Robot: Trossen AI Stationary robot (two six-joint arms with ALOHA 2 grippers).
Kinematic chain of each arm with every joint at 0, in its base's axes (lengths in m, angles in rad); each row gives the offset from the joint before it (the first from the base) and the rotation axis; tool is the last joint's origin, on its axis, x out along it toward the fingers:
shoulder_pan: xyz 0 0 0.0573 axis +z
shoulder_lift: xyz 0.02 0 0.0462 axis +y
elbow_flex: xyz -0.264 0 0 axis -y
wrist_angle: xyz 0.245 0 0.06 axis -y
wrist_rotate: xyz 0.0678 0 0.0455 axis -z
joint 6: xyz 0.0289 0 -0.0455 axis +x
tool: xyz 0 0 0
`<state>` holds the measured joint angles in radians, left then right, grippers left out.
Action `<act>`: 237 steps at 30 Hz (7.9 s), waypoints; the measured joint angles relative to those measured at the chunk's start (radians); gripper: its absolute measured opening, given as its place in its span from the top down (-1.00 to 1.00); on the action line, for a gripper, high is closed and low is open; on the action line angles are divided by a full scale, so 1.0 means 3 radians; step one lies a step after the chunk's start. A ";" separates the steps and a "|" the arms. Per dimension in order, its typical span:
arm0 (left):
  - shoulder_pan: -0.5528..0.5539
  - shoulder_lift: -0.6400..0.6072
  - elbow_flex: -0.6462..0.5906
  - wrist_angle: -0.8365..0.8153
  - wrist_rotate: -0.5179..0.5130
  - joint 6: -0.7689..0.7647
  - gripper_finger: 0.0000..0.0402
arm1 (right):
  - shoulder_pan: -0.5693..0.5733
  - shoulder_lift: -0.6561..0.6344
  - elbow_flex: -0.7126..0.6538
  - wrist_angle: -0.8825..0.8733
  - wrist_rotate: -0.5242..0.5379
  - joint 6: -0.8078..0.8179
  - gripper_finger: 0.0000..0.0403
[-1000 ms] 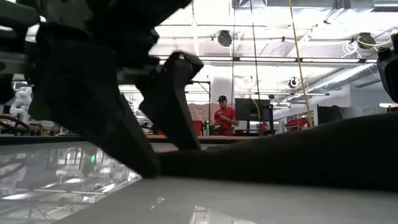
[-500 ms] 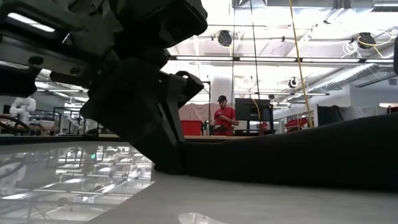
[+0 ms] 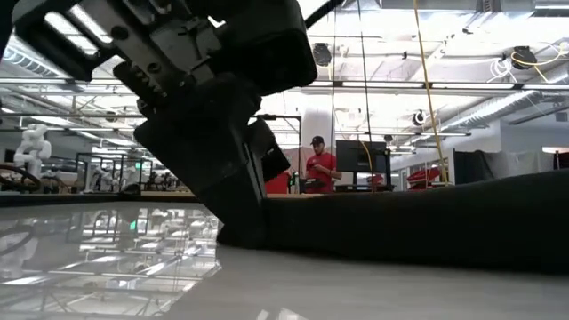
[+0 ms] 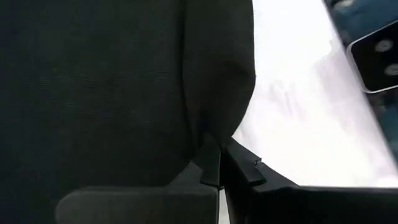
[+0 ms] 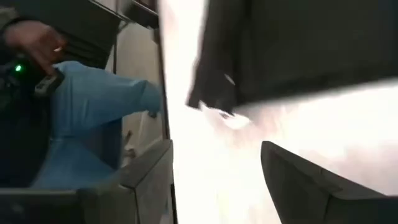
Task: Roll towel into tight, uniform cylinder
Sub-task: Roll the black towel
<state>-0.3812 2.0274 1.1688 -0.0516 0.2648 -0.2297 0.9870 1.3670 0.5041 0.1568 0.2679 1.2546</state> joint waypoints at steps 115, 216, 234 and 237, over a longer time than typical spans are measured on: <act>-0.0192 -0.0434 0.0030 -0.0595 -0.0051 0.0408 0.12 | -0.1466 0.1048 0.0031 0.0959 -0.1499 0.0697 0.96; 0.0661 0.0083 0.0006 -0.0115 0.1550 0.0090 0.94 | -0.0709 0.1351 0.1184 -0.1013 0.0421 -0.2710 -0.08; 0.0602 0.0076 0.0006 -0.0140 0.1636 0.0005 0.76 | -0.0920 0.1314 0.1182 -0.0998 -0.0051 -0.1788 0.93; 0.0545 0.0039 0.0006 -0.0156 0.1617 0.0001 0.61 | -0.0990 0.1202 0.1171 -0.1033 -0.0417 -0.1598 0.91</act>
<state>-0.2177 2.0391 1.1706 -0.0985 0.7498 -0.2295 0.6900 1.7277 0.8555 -0.1532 0.1429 0.7753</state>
